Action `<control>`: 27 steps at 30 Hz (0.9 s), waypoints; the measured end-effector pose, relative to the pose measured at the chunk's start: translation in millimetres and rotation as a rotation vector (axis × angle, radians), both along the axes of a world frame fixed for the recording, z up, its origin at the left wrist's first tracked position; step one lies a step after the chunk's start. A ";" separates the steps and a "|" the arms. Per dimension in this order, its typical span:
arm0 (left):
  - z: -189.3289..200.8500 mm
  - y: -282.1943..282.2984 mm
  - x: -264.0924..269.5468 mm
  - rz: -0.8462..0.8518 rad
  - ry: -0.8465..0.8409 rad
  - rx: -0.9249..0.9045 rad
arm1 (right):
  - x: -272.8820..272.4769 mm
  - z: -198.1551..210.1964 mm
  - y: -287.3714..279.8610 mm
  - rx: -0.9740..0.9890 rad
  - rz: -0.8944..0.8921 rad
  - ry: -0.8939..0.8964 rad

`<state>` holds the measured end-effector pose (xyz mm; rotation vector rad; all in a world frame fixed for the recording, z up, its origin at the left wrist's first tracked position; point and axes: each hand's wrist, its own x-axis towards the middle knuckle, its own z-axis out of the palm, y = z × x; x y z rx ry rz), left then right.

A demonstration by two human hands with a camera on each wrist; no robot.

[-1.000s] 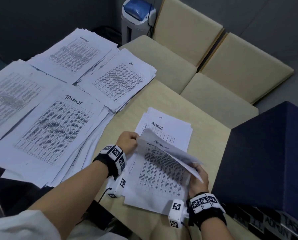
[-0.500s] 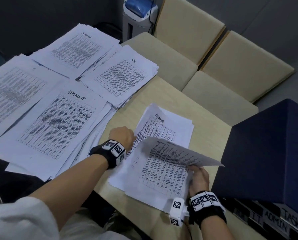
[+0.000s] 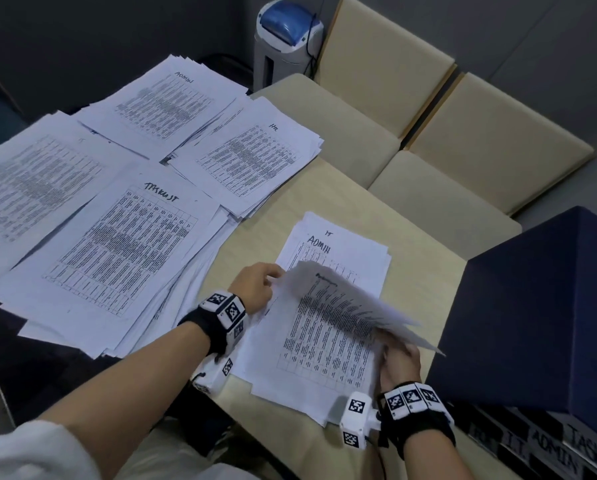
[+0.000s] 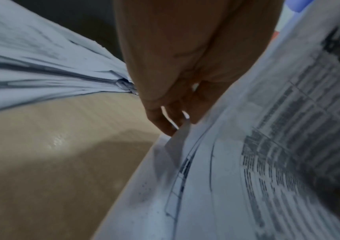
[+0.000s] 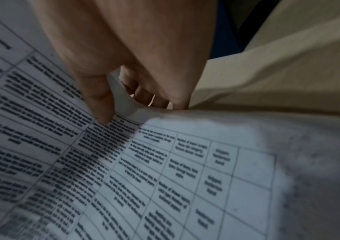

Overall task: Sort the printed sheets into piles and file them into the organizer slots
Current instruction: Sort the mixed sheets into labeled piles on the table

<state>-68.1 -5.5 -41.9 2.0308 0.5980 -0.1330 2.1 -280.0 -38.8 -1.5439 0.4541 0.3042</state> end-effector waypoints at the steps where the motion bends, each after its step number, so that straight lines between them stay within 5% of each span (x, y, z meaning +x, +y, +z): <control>1: -5.9 0.3 0.8 0.056 0.078 0.142 | -0.6 -1.0 -1.5 -0.008 0.007 -0.009; 5: -7.9 0.9 4.4 -0.010 0.378 0.369 | -1.5 5.0 -4.8 -0.006 -0.006 0.058; 15: 22.9 2.9 12.0 -0.373 0.353 0.882 | 4.4 3.7 -4.7 0.006 -0.076 0.139; 19: 20.6 5.6 12.0 -0.302 0.198 0.718 | 10.4 2.4 1.5 0.088 -0.095 0.192; 24: 4.0 8.1 7.2 -0.228 -0.062 0.212 | 14.3 2.0 4.3 0.140 -0.045 0.196; 27: -4.7 4.8 7.3 -0.177 -0.057 0.047 | 15.7 -2.7 1.9 0.086 -0.043 0.117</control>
